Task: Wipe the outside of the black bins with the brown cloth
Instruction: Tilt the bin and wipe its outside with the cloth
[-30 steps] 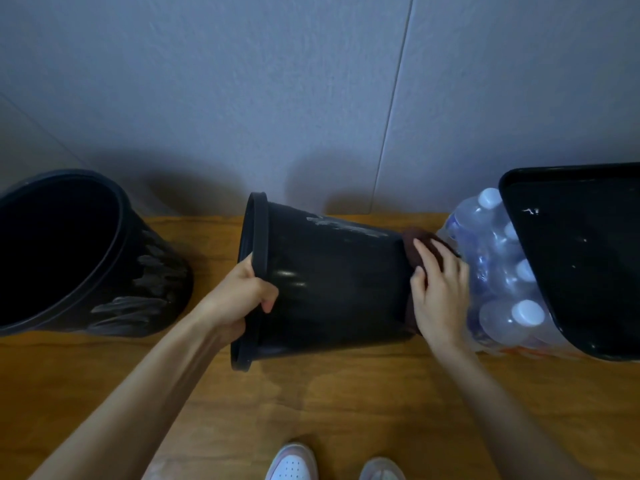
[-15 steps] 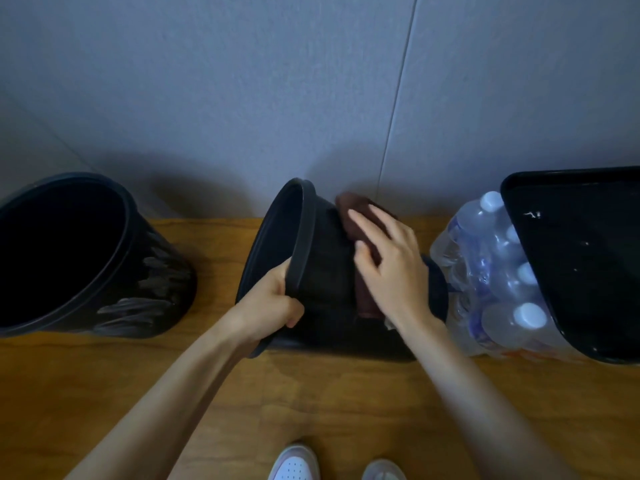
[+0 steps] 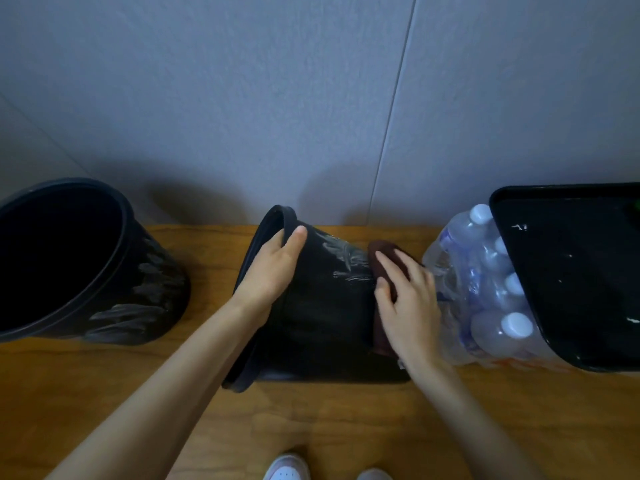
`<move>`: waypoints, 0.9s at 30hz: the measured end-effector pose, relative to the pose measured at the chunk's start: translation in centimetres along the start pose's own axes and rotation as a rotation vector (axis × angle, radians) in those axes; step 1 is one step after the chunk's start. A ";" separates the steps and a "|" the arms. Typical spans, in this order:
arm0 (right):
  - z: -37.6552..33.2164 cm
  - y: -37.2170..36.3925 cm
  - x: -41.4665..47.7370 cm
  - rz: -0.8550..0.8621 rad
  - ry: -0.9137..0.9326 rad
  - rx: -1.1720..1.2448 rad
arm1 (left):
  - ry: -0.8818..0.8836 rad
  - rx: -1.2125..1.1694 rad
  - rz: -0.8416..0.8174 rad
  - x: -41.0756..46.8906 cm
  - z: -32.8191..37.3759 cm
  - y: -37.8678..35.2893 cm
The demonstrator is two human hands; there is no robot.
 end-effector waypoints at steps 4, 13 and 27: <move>-6.0 -0.5 -0.5 0.025 0.106 0.119 | -0.051 0.006 -0.007 -0.5 -0.2 -0.1; -3.6 -1.6 1.8 -0.058 0.027 -0.011 | -0.057 0.000 -0.021 -0.5 -0.8 0.8; -3.0 -0.7 2.1 0.020 -0.143 0.014 | -0.108 -0.005 -0.024 -1.2 -0.7 0.2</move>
Point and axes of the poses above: each hand's wrist, its own x-axis towards the middle knuckle, its own y-axis out of the back of the hand, z = x × y, the point moved 5 cm from there along x, towards the middle knuckle, and after that the axes turned 3 degrees about x, right-handed, at the moved point
